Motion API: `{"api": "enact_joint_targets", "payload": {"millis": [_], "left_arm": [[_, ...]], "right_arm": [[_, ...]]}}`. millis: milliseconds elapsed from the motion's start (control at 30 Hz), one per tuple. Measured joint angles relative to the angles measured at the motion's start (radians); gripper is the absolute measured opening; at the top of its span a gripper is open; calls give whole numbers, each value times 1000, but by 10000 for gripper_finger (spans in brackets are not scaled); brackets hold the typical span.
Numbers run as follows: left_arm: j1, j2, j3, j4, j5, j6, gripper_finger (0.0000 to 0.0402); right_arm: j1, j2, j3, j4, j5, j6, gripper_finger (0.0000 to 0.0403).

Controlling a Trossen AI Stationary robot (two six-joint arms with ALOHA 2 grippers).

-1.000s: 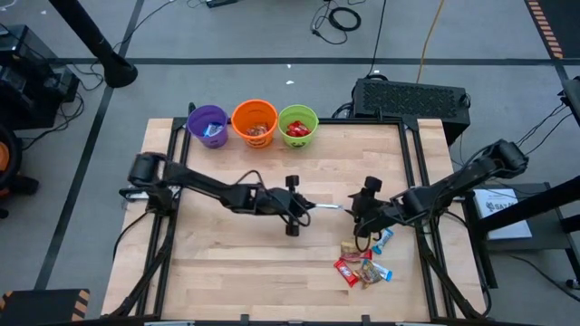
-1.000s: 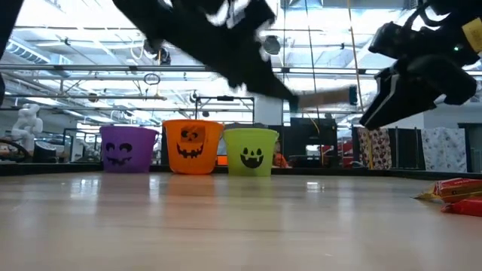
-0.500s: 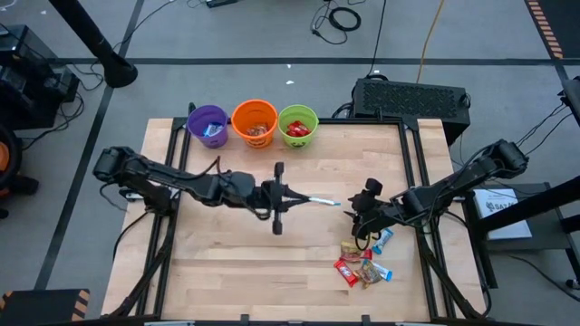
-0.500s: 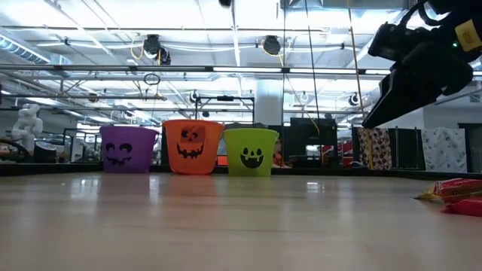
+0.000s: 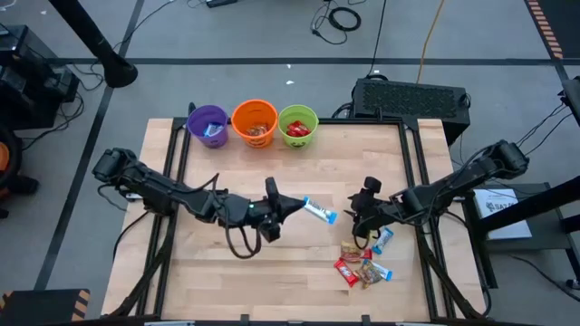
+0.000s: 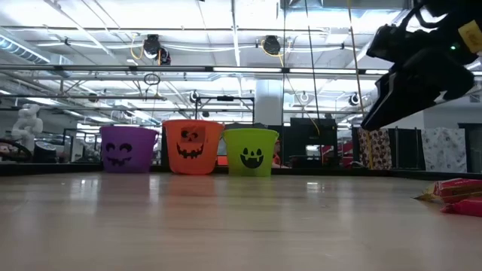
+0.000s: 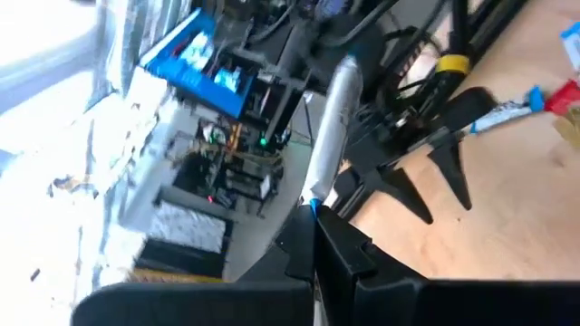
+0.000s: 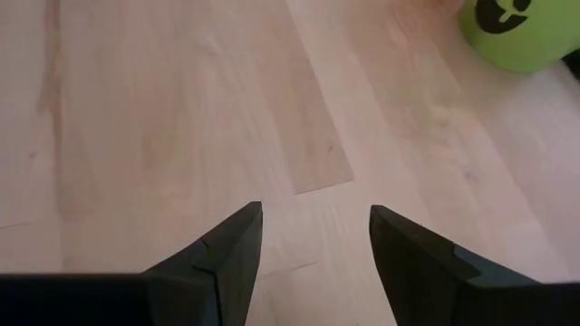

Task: Sort candy by brand, put in halloween buckets
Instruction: Put the white chocolate bar into the violet bucket

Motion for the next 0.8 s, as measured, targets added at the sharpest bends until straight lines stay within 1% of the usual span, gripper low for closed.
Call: {"api": "enact_joint_targets", "payload": {"millis": [67,100,167,233,333,433,567,633,800], "left_arm": [[-1,0,0,2,-1,29,2],[2,0,0,13,-15,2,3],[19,0,6,32,-74,-141,3],[54,-24,16,15,-117,-306,3],[127,-90,19,-24,-106,-460,3],[214,-167,19,-106,-88,-645,3],[369,-307,19,-337,-11,-856,3],[451,-377,19,-493,18,-962,3],[652,-506,19,-902,24,-1168,4]], "right_arm": [[-15,0,0,0,1,-15,196],[-23,0,0,0,1,-19,196],[-37,0,0,1,1,-20,196],[-51,0,0,2,1,-35,196],[-68,1,0,10,0,-73,196],[-86,1,0,37,0,-120,196],[-112,1,0,69,-1,-183,196],[-125,1,0,86,-1,-206,196],[-148,1,0,116,-1,-243,196]]}}
